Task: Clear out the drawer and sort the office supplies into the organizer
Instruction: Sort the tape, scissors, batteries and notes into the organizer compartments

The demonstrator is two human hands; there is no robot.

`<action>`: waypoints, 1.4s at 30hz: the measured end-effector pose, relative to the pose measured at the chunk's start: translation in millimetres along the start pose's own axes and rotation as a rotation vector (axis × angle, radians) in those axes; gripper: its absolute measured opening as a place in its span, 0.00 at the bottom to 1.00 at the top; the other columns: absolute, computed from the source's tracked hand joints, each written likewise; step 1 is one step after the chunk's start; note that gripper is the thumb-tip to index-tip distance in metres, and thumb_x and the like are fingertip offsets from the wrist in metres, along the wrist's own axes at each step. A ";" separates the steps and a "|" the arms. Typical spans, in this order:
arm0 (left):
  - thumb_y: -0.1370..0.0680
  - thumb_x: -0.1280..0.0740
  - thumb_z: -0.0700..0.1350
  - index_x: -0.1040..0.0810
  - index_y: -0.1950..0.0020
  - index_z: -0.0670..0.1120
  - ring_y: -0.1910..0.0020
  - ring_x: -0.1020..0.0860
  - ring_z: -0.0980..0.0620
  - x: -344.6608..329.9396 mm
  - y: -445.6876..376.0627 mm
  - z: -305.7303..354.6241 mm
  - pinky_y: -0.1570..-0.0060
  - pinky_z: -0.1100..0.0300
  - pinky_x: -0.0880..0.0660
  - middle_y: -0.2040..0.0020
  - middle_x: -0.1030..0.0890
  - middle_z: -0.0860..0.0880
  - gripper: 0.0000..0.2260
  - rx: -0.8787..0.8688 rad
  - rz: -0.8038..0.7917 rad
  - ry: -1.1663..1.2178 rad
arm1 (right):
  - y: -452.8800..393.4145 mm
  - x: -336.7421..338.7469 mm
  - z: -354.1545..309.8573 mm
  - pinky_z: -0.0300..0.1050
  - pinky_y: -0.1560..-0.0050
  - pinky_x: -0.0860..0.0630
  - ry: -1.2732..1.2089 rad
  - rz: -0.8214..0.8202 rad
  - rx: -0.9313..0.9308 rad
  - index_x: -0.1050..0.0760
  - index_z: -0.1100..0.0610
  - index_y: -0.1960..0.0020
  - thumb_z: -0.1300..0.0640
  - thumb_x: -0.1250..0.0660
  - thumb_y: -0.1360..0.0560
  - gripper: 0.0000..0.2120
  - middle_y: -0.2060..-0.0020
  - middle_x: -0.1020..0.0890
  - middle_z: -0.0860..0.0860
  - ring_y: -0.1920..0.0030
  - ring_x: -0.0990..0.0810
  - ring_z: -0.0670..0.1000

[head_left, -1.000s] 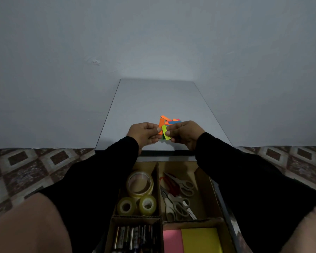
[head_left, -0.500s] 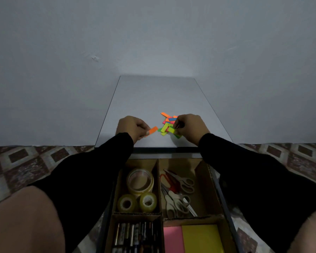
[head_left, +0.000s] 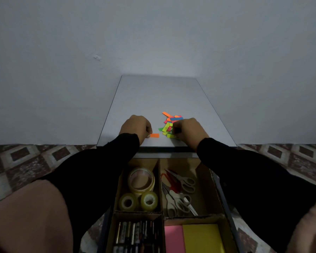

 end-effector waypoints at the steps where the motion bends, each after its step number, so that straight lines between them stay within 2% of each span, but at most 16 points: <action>1: 0.25 0.30 0.39 0.17 0.48 0.42 0.46 0.22 0.47 -0.3 0.9 -0.1 0.43 0.59 0.29 0.47 0.18 0.44 0.08 -0.007 0.000 -0.004 | 0.0 0.5 0.1 0.38 0.50 0.34 -0.001 -0.017 -0.005 0.23 0.59 0.45 0.62 0.38 0.23 0.09 0.45 0.21 0.57 0.45 0.24 0.56; 5: 0.26 0.31 0.39 0.17 0.48 0.41 0.47 0.22 0.47 7.2 5.8 0.3 0.44 0.60 0.29 0.48 0.18 0.44 0.07 -0.004 0.001 0.011 | 1.9 5.3 -2.9 0.43 0.44 0.29 -0.057 -0.043 -0.016 0.21 0.60 0.47 0.62 0.37 0.24 0.09 0.47 0.20 0.58 0.45 0.23 0.57; 9: 0.28 0.29 0.37 0.16 0.52 0.40 0.51 0.20 0.46 19.7 20.5 -1.0 0.47 0.59 0.26 0.52 0.16 0.42 0.06 0.029 0.054 0.142 | 14.6 14.0 -7.7 0.48 0.45 0.25 -0.296 0.033 -0.089 0.19 0.65 0.53 0.65 0.35 0.27 0.07 0.54 0.17 0.60 0.52 0.21 0.57; 11: 0.28 0.28 0.36 0.16 0.52 0.38 0.51 0.20 0.45 20.7 33.9 -1.5 0.46 0.57 0.25 0.53 0.17 0.41 0.06 0.042 0.046 0.202 | 27.9 14.2 -9.1 0.47 0.47 0.24 -0.400 0.018 -0.111 0.19 0.66 0.57 0.67 0.34 0.28 0.05 0.58 0.16 0.57 0.58 0.20 0.51; 14: 0.29 0.27 0.37 0.16 0.53 0.38 0.52 0.20 0.46 21.1 60.9 -2.1 0.47 0.60 0.25 0.54 0.17 0.42 0.06 0.048 0.040 0.244 | 56.2 8.3 -9.6 0.44 0.55 0.20 -0.588 -0.075 -0.157 0.20 0.62 0.65 0.68 0.30 0.31 0.05 0.69 0.19 0.50 0.71 0.22 0.39; 17: 0.30 0.26 0.36 0.15 0.55 0.39 0.57 0.22 0.51 18.6 85.3 -6.6 0.55 0.65 0.27 0.56 0.17 0.44 0.05 0.050 0.046 0.280 | 87.2 -4.9 -6.1 0.37 0.66 0.21 -0.716 -0.176 -0.232 0.22 0.58 0.68 0.70 0.28 0.32 0.11 0.73 0.20 0.48 0.77 0.24 0.40; 21: 0.30 0.27 0.33 0.16 0.55 0.37 0.67 0.24 0.58 4.0 121.7 -12.9 0.67 0.75 0.28 0.57 0.17 0.42 0.06 0.092 0.032 0.421 | 132.2 -25.9 -0.4 0.37 0.71 0.23 -0.818 -0.258 -0.347 0.23 0.61 0.68 0.73 0.31 0.30 0.11 0.75 0.20 0.51 0.76 0.24 0.47; 24: 0.29 0.30 0.29 0.18 0.54 0.33 0.77 0.25 0.62 -14.4 147.6 -17.6 0.74 0.74 0.28 0.60 0.19 0.44 0.06 0.156 -0.007 0.561 | 160.1 -44.1 4.4 0.37 0.71 0.23 -0.873 -0.283 -0.447 0.23 0.61 0.68 0.72 0.32 0.30 0.11 0.72 0.20 0.54 0.73 0.24 0.50; 28: 0.29 0.29 0.31 0.19 0.56 0.38 0.75 0.23 0.61 -35.3 175.2 -24.8 0.71 0.70 0.25 0.65 0.20 0.44 0.05 0.197 0.000 0.670 | 187.7 -71.3 7.4 0.41 0.68 0.25 -0.900 -0.286 -0.539 0.23 0.60 0.70 0.72 0.29 0.32 0.12 0.75 0.22 0.53 0.73 0.26 0.50; 30: 0.29 0.30 0.30 0.19 0.55 0.38 0.77 0.24 0.61 -42.3 186.1 -24.1 0.73 0.71 0.26 0.70 0.21 0.47 0.05 0.230 -0.016 0.758 | 196.3 -83.3 7.0 0.40 0.71 0.25 -0.939 -0.317 -0.593 0.23 0.62 0.68 0.73 0.31 0.31 0.11 0.79 0.22 0.50 0.77 0.26 0.48; 32: 0.29 0.30 0.30 0.19 0.54 0.37 0.77 0.24 0.60 -46.7 196.4 -23.4 0.72 0.69 0.25 0.74 0.21 0.51 0.07 0.249 -0.023 0.799 | 202.1 -95.3 3.2 0.39 0.73 0.24 -0.947 -0.351 -0.636 0.24 0.61 0.68 0.73 0.31 0.30 0.11 0.81 0.23 0.49 0.80 0.26 0.45; 33: 0.29 0.30 0.29 0.19 0.53 0.38 0.76 0.24 0.60 -49.8 202.0 -23.7 0.70 0.69 0.24 0.75 0.21 0.52 0.07 0.252 -0.027 0.805 | 204.8 -102.8 0.5 0.39 0.74 0.24 -0.958 -0.360 -0.659 0.25 0.61 0.68 0.73 0.31 0.30 0.12 0.80 0.23 0.49 0.81 0.26 0.45; 36: 0.29 0.31 0.29 0.19 0.56 0.38 0.75 0.22 0.60 -56.8 217.6 -24.5 0.71 0.68 0.23 0.68 0.21 0.46 0.05 0.283 -0.012 0.849 | 211.7 -122.3 -10.8 0.40 0.74 0.23 -0.977 -0.369 -0.725 0.25 0.61 0.68 0.72 0.31 0.30 0.12 0.73 0.22 0.54 0.81 0.25 0.47; 39: 0.28 0.31 0.30 0.19 0.53 0.36 0.73 0.22 0.61 -61.1 229.3 -24.6 0.69 0.69 0.23 0.65 0.20 0.46 0.06 0.277 0.004 0.841 | 211.9 -137.2 -21.7 0.41 0.77 0.24 -0.968 -0.352 -0.769 0.26 0.60 0.69 0.72 0.31 0.30 0.12 0.73 0.23 0.55 0.79 0.24 0.50; 40: 0.28 0.31 0.30 0.19 0.53 0.36 0.73 0.22 0.61 -61.1 231.5 -24.9 0.69 0.69 0.23 0.65 0.20 0.46 0.06 0.273 0.005 0.839 | 208.7 -140.7 -24.2 0.43 0.76 0.22 -0.972 -0.340 -0.774 0.26 0.61 0.70 0.72 0.31 0.30 0.13 0.72 0.23 0.55 0.77 0.24 0.51; 42: 0.28 0.31 0.31 0.19 0.55 0.38 0.73 0.21 0.60 -59.5 233.5 -26.3 0.68 0.68 0.22 0.67 0.19 0.47 0.06 0.276 0.001 0.855 | 202.0 -145.9 -27.2 0.52 0.64 0.18 -0.966 -0.308 -0.781 0.26 0.60 0.71 0.72 0.32 0.30 0.14 0.71 0.23 0.55 0.71 0.22 0.55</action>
Point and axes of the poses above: each hand's wrist, its own y-axis away from the middle knuckle, its own x-axis out of the back of the hand, z = x × y, the point moved 2 cm from there along -y, towards the middle knuckle
